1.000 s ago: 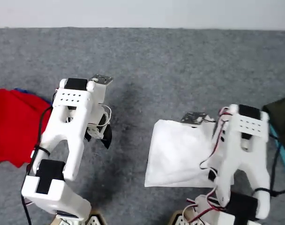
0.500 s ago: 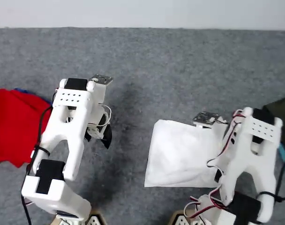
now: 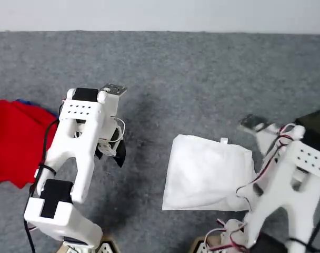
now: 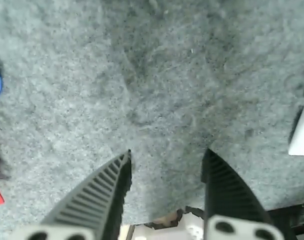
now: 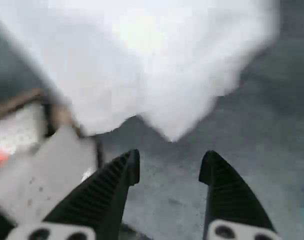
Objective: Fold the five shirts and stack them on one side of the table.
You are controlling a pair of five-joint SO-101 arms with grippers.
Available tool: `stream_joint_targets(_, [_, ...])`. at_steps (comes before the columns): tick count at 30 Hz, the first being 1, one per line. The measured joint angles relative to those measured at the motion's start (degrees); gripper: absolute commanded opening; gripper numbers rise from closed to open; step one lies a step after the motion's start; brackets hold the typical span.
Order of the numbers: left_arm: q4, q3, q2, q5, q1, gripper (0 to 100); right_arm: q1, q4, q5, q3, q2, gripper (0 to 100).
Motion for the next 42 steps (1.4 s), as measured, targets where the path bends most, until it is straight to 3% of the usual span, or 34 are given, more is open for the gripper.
stream_joint_targets(3, [0.00,0.00,0.00,0.00,0.18,22,-0.70,-4.92,-15.91,-0.18,-1.14,26.7])
stream_joint_targets(7, [0.00,0.00,0.00,0.00,3.16,20,-6.59,-7.56,-35.96,2.11,0.35,45.7])
stream_joint_targets(11, [0.00,0.00,0.00,0.00,8.00,15,-10.55,-10.99,-45.45,2.11,4.57,56.6])
stream_joint_targets(17, [0.00,0.00,0.00,0.00,14.07,14,-14.24,-15.91,-47.30,2.11,16.88,56.6])
stream_joint_targets(26, [0.00,0.35,0.00,0.00,13.63,14,-14.59,-17.23,-47.38,-5.63,37.63,55.6])
stream_joint_targets(30, [0.00,2.02,0.00,0.00,13.71,14,-14.68,-15.82,-47.38,-13.27,44.04,43.5])
stream_joint_targets(36, [0.00,2.20,0.00,0.00,13.71,14,-15.56,-9.05,-47.38,-26.37,53.45,10.6])
stream_joint_targets(42, [0.00,2.20,0.00,0.00,13.71,14,-16.00,-3.87,-41.41,-35.69,61.01,7.5])
